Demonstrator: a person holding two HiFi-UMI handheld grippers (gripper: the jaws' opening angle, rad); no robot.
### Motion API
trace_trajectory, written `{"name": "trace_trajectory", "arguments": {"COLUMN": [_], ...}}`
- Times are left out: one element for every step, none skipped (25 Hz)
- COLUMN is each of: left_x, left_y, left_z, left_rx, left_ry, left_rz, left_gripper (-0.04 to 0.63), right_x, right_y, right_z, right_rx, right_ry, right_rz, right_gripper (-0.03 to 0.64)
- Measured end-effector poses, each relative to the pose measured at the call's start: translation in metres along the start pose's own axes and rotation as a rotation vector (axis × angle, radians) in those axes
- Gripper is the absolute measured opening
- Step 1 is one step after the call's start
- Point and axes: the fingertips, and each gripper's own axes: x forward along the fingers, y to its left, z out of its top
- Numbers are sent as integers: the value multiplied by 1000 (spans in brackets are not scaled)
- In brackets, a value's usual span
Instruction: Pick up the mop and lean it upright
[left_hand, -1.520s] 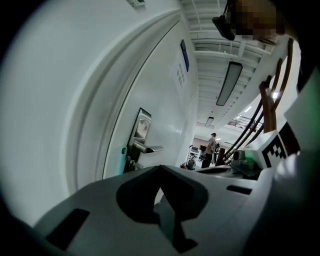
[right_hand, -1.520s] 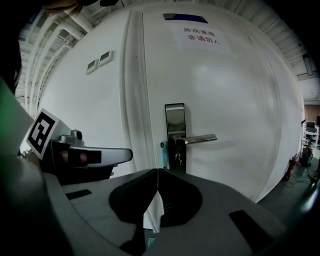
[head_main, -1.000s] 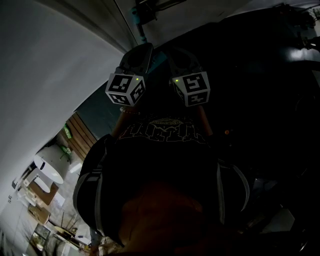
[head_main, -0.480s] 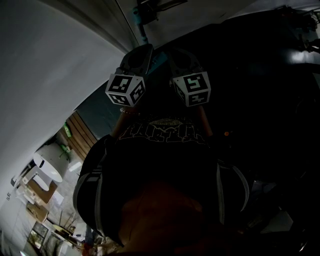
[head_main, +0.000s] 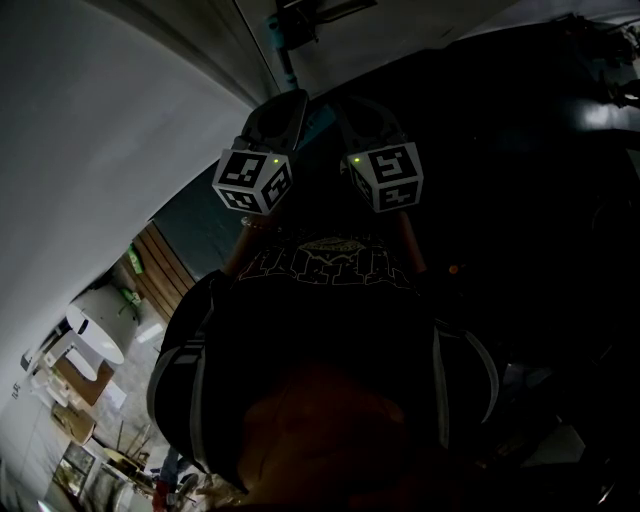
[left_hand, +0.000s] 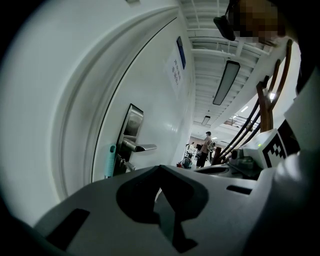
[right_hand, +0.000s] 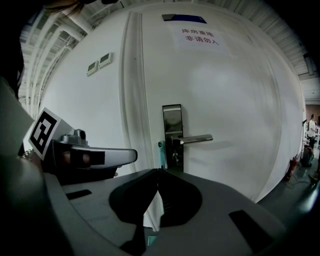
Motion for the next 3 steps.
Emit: {"name": "trace_trajectory", "arguments": {"left_x": [0,0,-1], "left_y": [-1,-2,-3], "left_z": [0,1,2], "left_rx": [1,1,1], "left_ry": [0,-2,-4], "left_rz": [-1,-3,-6], "left_gripper": [37,37,37], "right_x": [-1,-2,-2], "right_y": [0,-1,-1], "right_z": [0,1,1], "right_rx": [0,1,1], "right_ry": [-1,-1,-2], "right_rz": [0,-1,-2], "right_gripper": [18,18,18]}}
